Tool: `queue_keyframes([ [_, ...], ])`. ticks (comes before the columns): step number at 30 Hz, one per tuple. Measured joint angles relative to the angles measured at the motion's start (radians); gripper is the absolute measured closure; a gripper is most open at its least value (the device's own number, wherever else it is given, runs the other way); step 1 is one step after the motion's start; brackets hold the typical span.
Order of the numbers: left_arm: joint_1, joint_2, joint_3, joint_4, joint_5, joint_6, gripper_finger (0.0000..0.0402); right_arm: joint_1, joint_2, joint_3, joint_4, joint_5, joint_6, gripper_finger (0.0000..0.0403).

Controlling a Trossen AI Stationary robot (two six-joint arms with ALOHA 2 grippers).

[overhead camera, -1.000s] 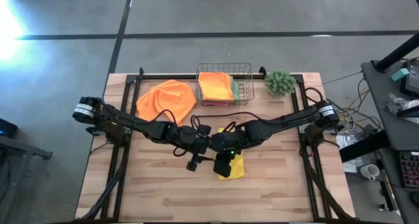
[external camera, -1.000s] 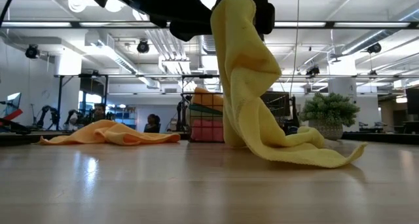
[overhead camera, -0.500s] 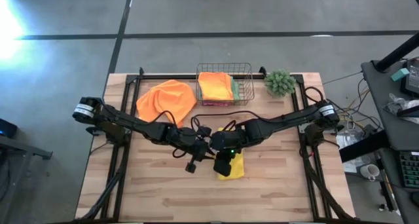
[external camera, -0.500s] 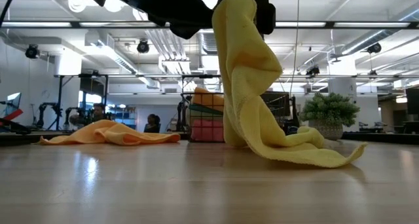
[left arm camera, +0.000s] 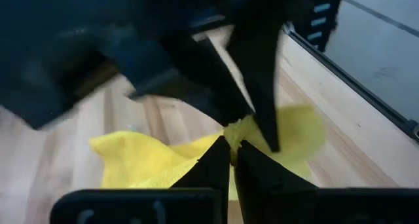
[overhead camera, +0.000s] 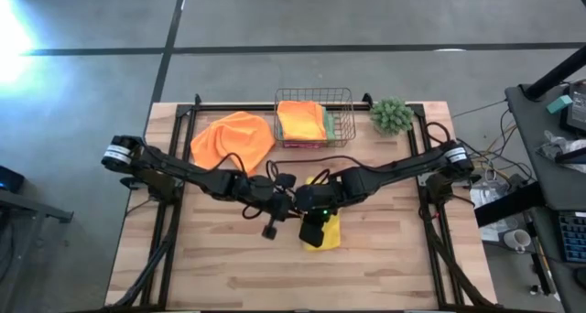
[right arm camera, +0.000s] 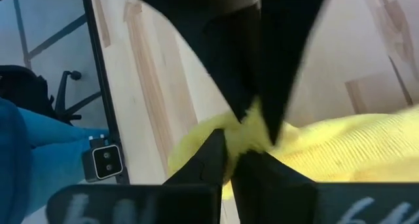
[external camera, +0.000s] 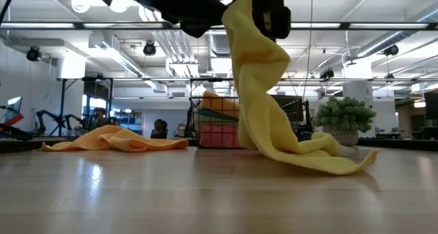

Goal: Fold microfiber towels
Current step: Fold the yellow microfiber cloth

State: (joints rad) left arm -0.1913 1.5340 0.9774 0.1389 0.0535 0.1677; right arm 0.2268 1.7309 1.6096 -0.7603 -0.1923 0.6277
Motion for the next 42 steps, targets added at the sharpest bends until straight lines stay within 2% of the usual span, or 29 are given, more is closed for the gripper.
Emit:
queue_keyframes([
  [7, 0.003, -0.001, 0.002, -0.022, -0.002, -0.003, 0.0401, 0.000, 0.001, 0.000, -0.009, -0.003, 0.000, 0.0325],
  [13, 0.017, -0.031, 0.008, -0.130, -0.030, -0.004, 0.0401, 0.000, -0.024, 0.000, -0.038, -0.020, 0.000, 0.0276],
  [18, 0.024, -0.094, 0.007, -0.266, -0.072, -0.003, 0.0401, 0.012, -0.060, 0.000, -0.099, -0.007, 0.000, 0.0271],
  [28, 0.022, -0.200, 0.002, -0.572, -0.074, -0.004, 0.0402, 0.083, -0.013, -0.009, -0.125, 0.134, 0.000, 0.0270],
  [38, 0.022, -0.210, -0.018, -0.699, -0.096, -0.005, 0.0402, 0.088, 0.036, -0.010, -0.126, 0.177, 0.008, 0.0229],
  [42, 0.022, -0.212, -0.018, -0.749, -0.137, -0.005, 0.0402, 0.098, 0.062, -0.012, -0.128, 0.177, -0.047, 0.0216],
])
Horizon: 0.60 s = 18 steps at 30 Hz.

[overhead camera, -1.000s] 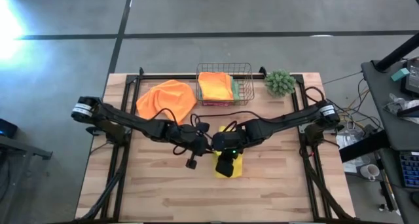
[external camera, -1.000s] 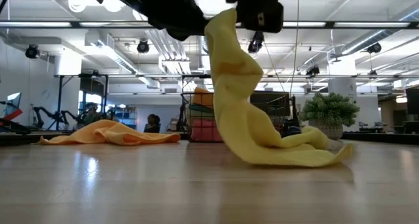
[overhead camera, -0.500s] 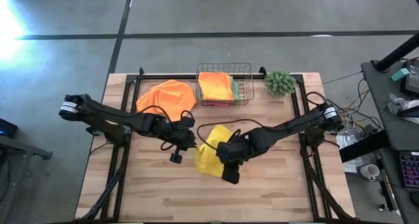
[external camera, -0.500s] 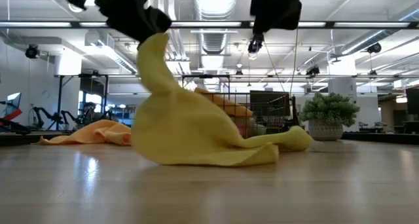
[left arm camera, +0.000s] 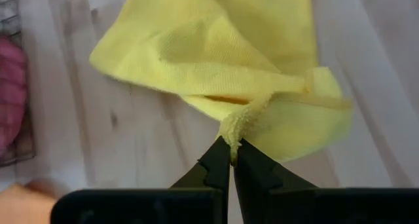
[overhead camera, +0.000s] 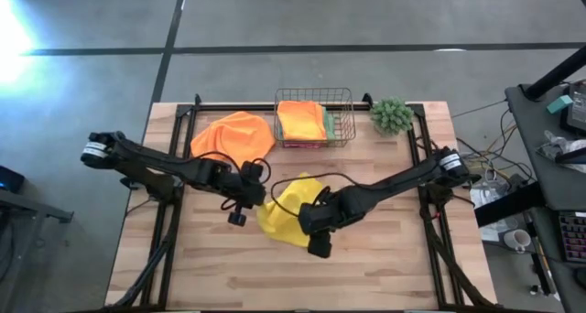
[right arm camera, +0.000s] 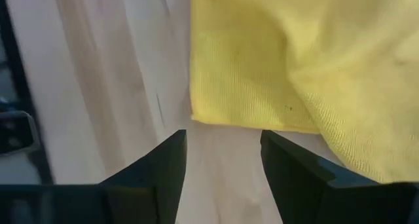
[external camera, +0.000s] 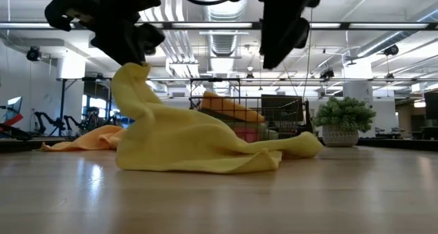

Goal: Fold microfiber towels
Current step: Fold the yellow microfiber cloth

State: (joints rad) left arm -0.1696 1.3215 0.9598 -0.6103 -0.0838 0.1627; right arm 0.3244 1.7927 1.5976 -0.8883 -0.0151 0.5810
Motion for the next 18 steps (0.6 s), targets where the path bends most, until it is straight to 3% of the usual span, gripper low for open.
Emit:
queue_keyframes([
  [10, 0.000, -0.018, -0.001, -0.037, -0.027, 0.000, 0.0402, 0.040, 0.124, -0.002, 0.107, -0.001, -0.278, 0.0227],
  [18, 0.000, -0.018, -0.001, -0.037, -0.027, 0.000, 0.0401, 0.040, 0.228, -0.001, 0.152, -0.010, -0.375, 0.0216],
])
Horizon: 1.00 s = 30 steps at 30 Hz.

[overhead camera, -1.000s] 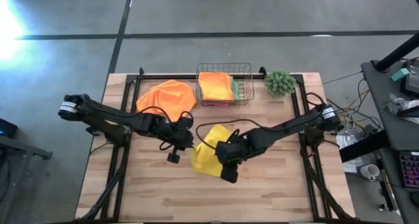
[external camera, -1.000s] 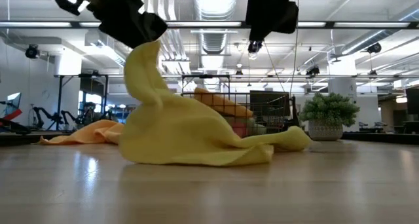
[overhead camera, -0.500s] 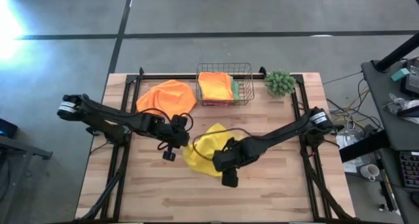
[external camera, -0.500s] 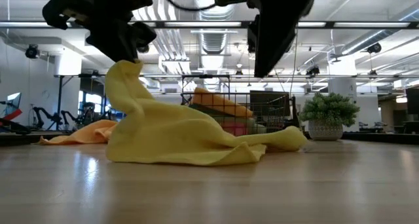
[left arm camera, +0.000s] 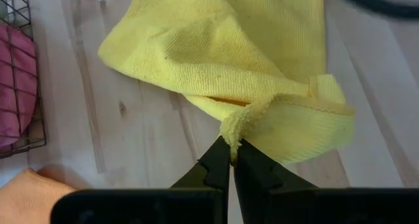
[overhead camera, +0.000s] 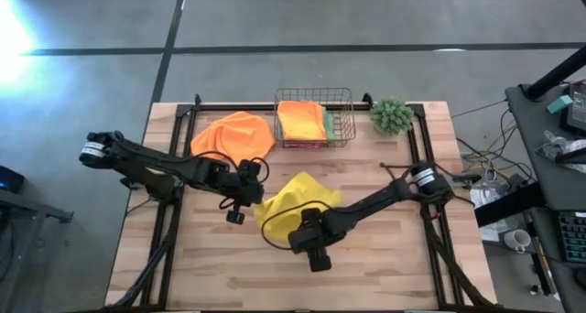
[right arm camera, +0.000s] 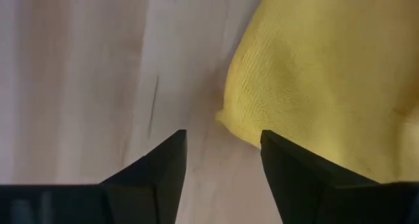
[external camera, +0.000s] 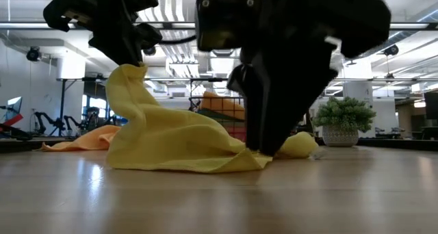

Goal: Fold microfiber towels
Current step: Fold the yellow microfiber cloth

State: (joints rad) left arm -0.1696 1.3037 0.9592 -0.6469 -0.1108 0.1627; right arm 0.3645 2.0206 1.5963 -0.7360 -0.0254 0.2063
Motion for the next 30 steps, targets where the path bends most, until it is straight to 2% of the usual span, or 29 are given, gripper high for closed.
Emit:
queue_keyframes([
  [13, 0.000, 0.000, 0.000, 0.000, 0.001, -0.002, 0.0401, -0.003, 0.070, 0.003, 0.087, 0.028, -0.027, 0.0226],
  [18, 0.000, 0.000, 0.000, -0.001, 0.001, -0.002, 0.0401, -0.002, 0.083, 0.005, 0.087, 0.025, -0.011, 0.0274],
  [25, 0.000, -0.002, 0.007, -0.044, 0.002, -0.011, 0.0401, -0.005, 0.080, 0.004, 0.082, 0.011, 0.036, 0.0383],
  [30, -0.002, -0.033, 0.006, -0.049, 0.002, -0.039, 0.0401, -0.008, 0.053, 0.000, 0.039, 0.024, 0.125, 0.0394],
])
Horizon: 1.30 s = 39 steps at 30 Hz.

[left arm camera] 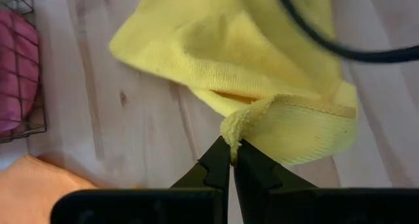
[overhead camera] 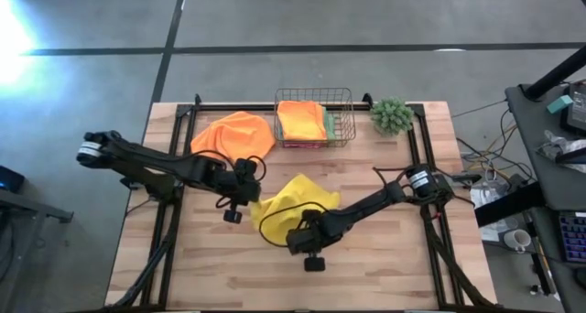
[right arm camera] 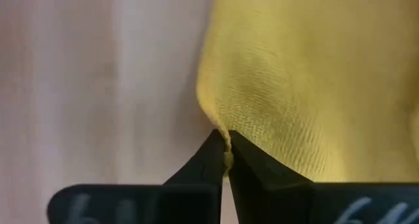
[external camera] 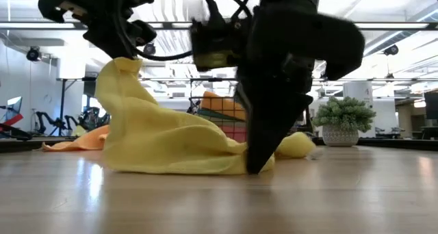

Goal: Fold microfiber towels
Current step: Fold the yellow microfiber cloth

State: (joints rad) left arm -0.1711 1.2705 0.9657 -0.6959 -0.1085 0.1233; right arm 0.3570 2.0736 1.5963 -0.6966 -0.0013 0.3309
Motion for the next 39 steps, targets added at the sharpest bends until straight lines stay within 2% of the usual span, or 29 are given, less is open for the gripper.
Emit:
queue_keyframes([
  [7, -0.002, -0.074, 0.004, -0.002, 0.000, -0.065, 0.0401, 0.016, -0.127, -0.001, -0.077, 0.095, 0.095, 0.0394],
  [15, -0.008, -0.139, 0.014, -0.002, 0.003, -0.104, 0.0401, 0.017, -0.248, 0.000, -0.078, 0.192, 0.153, 0.0394],
  [27, -0.009, -0.226, 0.119, -0.051, 0.004, -0.198, 0.0401, 0.017, -0.397, 0.025, -0.080, 0.367, 0.193, 0.0394],
  [32, -0.009, -0.238, 0.161, -0.117, -0.002, -0.200, 0.0401, 0.017, -0.425, 0.108, -0.156, 0.424, 0.192, 0.0394],
  [39, -0.008, -0.245, 0.227, -0.183, -0.005, -0.199, 0.0401, 0.017, -0.410, 0.284, -0.350, 0.448, 0.193, 0.0394],
])
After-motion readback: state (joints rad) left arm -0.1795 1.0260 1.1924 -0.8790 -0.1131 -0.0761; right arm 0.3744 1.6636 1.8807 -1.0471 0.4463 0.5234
